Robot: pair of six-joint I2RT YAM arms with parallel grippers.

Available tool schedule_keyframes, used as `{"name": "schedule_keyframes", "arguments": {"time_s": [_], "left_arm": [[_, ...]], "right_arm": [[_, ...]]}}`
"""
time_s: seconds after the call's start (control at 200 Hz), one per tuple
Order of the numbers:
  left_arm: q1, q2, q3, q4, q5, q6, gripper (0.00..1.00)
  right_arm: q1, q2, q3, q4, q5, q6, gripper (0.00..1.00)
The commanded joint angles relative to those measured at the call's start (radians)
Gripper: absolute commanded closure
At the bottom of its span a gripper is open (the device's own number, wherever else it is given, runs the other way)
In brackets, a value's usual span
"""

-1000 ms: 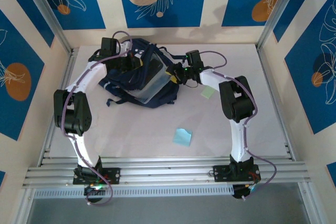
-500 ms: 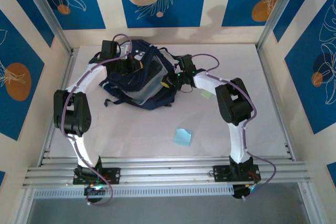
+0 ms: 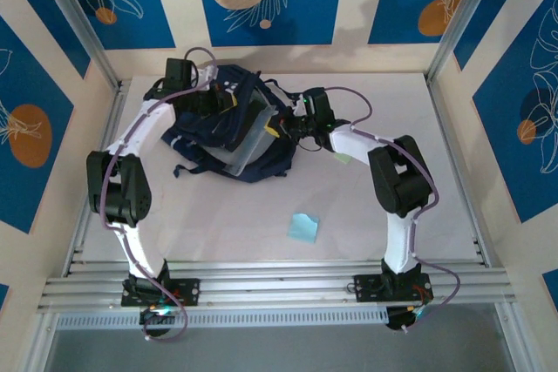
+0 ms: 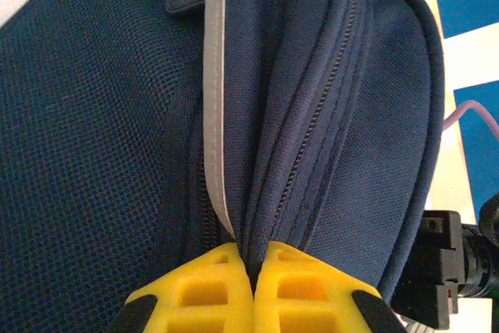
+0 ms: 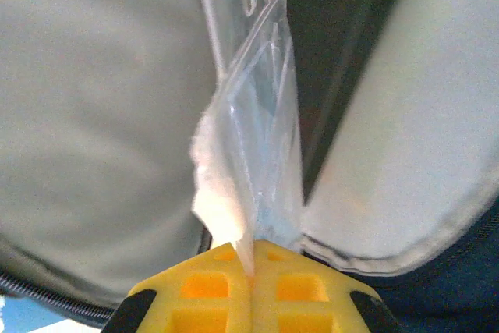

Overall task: Pack the student bag
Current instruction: Place the loose stationery in the student bag.

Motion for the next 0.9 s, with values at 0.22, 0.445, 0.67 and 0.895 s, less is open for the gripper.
{"name": "schedule_keyframes", "arguments": {"time_s": [0.22, 0.445, 0.67, 0.895], "left_arm": [[0.009, -0.014, 0.095, -0.047, 0.059, 0.039, 1.0], [0.008, -0.029, 0.054, -0.017, 0.073, 0.021, 1.0], [0.007, -0.03, 0.053, -0.011, 0.079, 0.016, 1.0], [0.005, -0.046, 0.051, 0.002, 0.089, 0.003, 1.0]], "right_arm": [[-0.004, 0.001, 0.026, 0.175, -0.043, 0.064, 1.0], [-0.015, 0.143, 0.112, 0.406, -0.071, 0.219, 1.0], [-0.022, 0.202, 0.112, 0.311, -0.021, 0.175, 1.0], [-0.013, 0.286, 0.207, 0.009, 0.082, 0.114, 1.0]]}}
